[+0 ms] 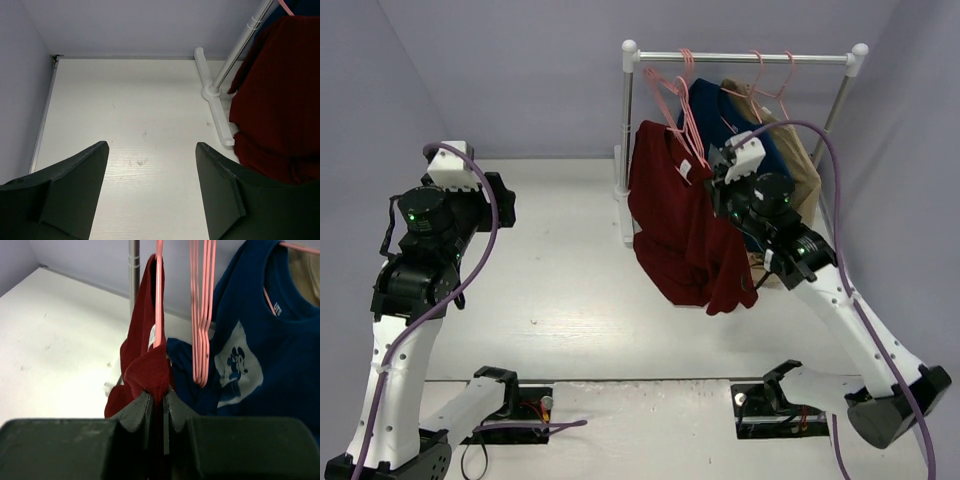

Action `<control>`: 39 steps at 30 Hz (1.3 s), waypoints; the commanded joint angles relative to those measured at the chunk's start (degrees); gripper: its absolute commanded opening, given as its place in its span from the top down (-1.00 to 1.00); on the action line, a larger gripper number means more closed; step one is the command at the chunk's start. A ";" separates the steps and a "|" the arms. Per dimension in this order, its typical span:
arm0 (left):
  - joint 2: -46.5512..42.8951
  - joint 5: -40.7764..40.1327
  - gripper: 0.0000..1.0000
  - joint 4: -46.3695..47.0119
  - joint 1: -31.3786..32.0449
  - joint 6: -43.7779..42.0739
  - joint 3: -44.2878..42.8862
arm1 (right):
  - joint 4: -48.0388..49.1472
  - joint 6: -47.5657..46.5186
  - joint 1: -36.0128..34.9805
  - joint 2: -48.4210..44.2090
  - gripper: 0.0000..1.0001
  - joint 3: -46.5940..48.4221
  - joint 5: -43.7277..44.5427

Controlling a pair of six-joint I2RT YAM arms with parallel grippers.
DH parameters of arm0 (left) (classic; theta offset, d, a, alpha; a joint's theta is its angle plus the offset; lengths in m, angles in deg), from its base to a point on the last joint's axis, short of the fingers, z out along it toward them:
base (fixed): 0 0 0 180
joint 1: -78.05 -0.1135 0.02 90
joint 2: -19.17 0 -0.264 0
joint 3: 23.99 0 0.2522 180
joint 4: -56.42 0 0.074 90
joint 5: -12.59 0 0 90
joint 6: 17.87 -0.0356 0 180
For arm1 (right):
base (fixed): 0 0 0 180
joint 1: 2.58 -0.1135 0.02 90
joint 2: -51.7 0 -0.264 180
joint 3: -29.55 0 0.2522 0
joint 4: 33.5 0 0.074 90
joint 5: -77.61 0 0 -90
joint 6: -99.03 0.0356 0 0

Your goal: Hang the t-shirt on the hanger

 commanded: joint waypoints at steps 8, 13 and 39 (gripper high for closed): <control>-1.17 0.92 -0.31 1.01 -0.20 2.82 -0.42 | 19.55 0.28 0.25 16.78 1.00 18.30 8.40; -2.05 0.73 -0.31 -0.07 -0.20 3.02 -0.15 | 21.01 -0.23 0.25 22.88 1.00 24.53 9.39; -2.88 1.03 -0.31 -1.52 -0.19 4.40 1.80 | 25.90 7.53 0.09 30.36 0.33 17.11 5.95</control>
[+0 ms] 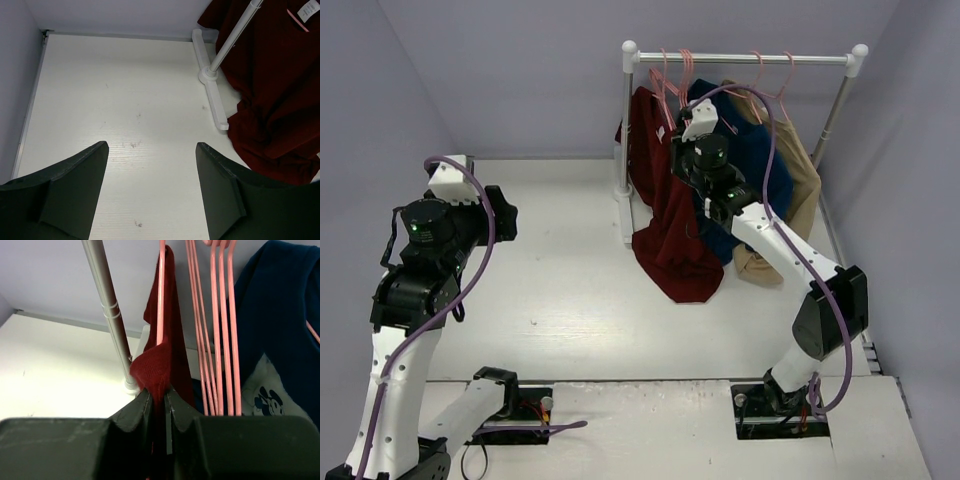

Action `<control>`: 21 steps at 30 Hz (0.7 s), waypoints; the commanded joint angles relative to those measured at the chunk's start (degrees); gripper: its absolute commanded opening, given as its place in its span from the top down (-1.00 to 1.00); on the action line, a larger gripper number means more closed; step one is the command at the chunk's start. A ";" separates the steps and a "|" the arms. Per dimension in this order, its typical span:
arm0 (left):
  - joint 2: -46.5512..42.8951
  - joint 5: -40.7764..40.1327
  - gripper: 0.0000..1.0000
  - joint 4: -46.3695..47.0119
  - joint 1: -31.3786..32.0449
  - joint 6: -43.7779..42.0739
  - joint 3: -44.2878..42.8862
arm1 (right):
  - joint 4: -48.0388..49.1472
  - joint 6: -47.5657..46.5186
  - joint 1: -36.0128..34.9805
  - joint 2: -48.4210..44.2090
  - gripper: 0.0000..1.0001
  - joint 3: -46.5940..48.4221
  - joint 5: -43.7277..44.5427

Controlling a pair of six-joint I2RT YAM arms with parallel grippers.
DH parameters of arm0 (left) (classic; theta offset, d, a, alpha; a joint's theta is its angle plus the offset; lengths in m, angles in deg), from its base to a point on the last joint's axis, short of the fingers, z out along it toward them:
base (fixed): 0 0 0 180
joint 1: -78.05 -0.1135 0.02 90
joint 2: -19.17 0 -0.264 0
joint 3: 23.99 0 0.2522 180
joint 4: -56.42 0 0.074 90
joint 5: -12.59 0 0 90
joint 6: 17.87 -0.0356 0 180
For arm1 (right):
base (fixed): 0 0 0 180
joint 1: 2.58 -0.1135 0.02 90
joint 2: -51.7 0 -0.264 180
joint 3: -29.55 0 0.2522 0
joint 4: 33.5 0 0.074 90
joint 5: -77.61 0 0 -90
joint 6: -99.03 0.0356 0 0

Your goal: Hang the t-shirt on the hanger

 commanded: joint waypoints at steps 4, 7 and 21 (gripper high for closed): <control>0.14 -0.03 -0.31 1.34 -0.17 0.35 -2.75 | 7.95 0.43 0.17 -5.86 -0.23 0.12 -2.10; 0.09 -1.45 -0.31 0.57 -0.11 -0.87 -4.46 | 7.35 -0.11 0.17 -11.31 -0.56 -0.47 -2.93; -3.48 -8.43 -0.31 -3.44 2.00 -4.49 -7.46 | -0.43 -11.82 0.61 -46.69 -1.00 -17.48 17.62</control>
